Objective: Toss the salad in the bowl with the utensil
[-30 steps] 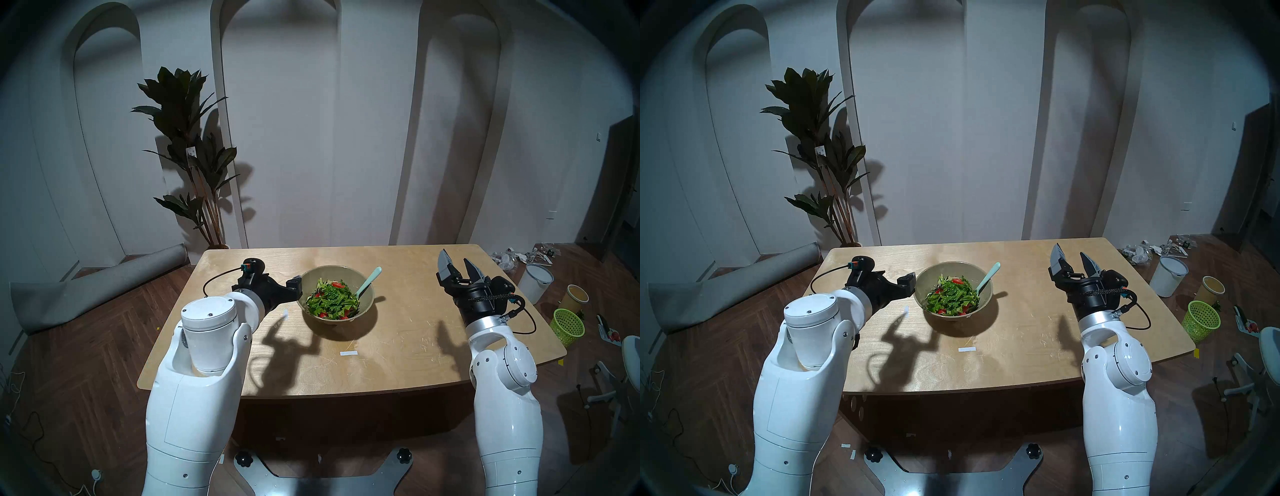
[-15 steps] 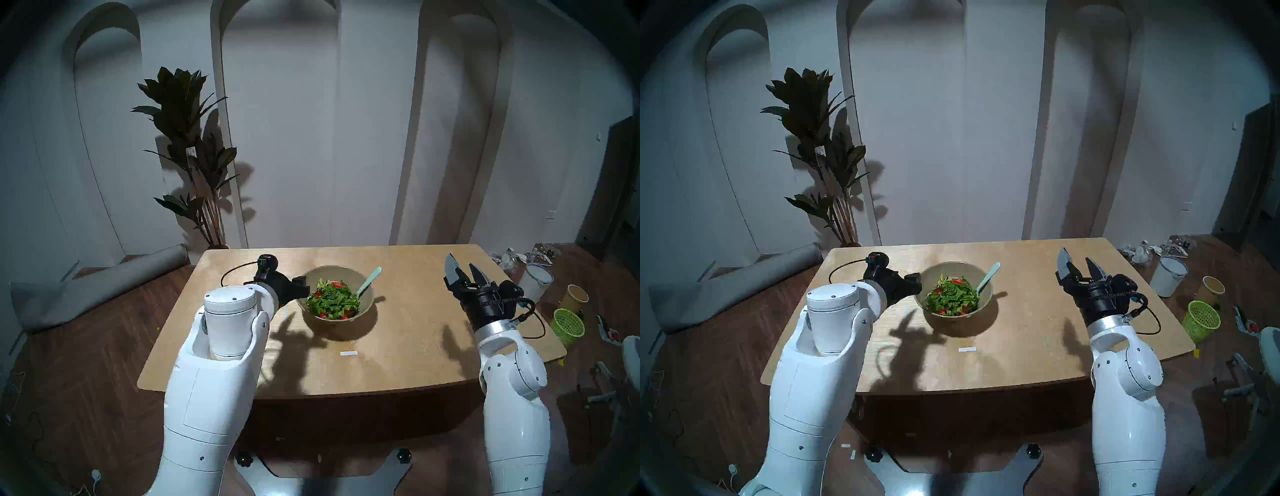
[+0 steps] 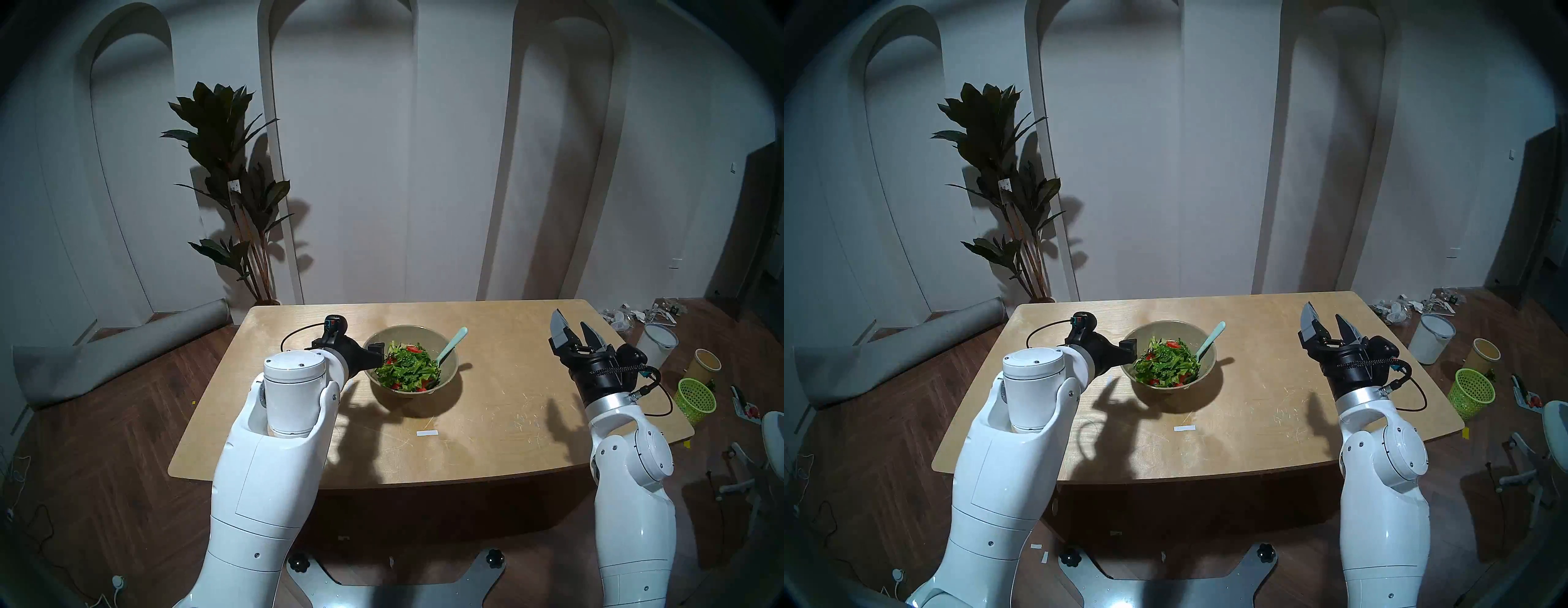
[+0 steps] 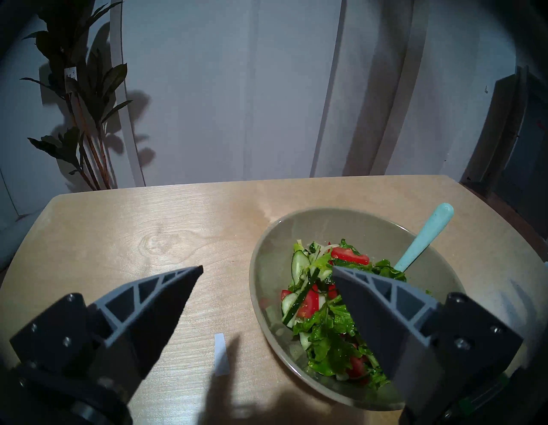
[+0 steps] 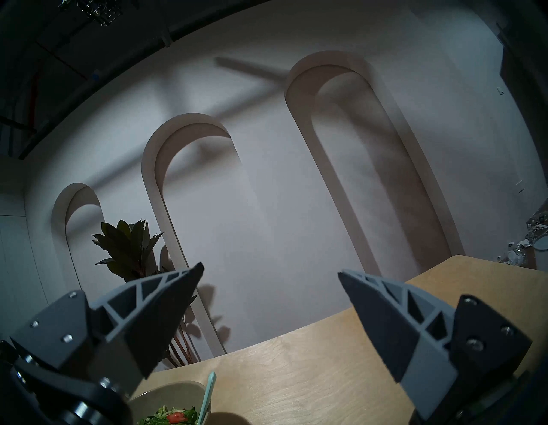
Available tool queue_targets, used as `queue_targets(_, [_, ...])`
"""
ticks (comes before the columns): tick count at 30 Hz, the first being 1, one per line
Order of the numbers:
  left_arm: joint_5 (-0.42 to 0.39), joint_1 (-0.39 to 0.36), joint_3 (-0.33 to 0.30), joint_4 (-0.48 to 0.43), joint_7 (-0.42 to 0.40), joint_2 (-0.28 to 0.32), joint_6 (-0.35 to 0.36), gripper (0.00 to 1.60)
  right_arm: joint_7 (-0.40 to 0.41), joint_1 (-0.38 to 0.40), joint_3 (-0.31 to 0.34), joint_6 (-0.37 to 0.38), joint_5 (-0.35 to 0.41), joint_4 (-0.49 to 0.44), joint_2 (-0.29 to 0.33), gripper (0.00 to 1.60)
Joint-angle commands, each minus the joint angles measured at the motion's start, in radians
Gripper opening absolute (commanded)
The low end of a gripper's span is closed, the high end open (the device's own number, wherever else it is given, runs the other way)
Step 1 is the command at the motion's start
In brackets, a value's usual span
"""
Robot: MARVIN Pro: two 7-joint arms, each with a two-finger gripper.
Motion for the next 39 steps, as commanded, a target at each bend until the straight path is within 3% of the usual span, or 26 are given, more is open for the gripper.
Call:
queue_targets(1, [-0.013,-0.055,-0.003,0.030,0.001,-0.030,0.035,1.56,-0.001,0.012,-0.001,-0.016,-0.001,-0.024,-0.005,1.60])
queue_targets(10, [-0.018,-0.092,0.006,0.088,0.013,-0.034,0.031,1.60,0.000,0.009,0.003,-0.027,-0.006,-0.024,-0.010,1.60])
queue_targets(17, [-0.023,-0.112,0.009,0.126,0.023,-0.035,0.026,1.46,0.005,0.009,0.008,-0.039,-0.005,-0.019,-0.014,1.60])
queue_targets(22, [-0.027,-0.123,0.009,0.146,0.032,-0.038,0.031,1.52,0.009,0.013,0.015,-0.049,-0.001,-0.018,-0.018,1.60])
queue_targets(24, [-0.028,-0.126,0.009,0.154,0.035,-0.039,0.029,1.41,0.009,0.014,0.017,-0.049,0.000,-0.019,-0.019,1.60])
queue_targets(39, [-0.032,-0.138,0.007,0.216,0.058,-0.047,0.017,1.39,0.019,0.005,0.030,-0.068,0.000,-0.018,-0.032,1.60])
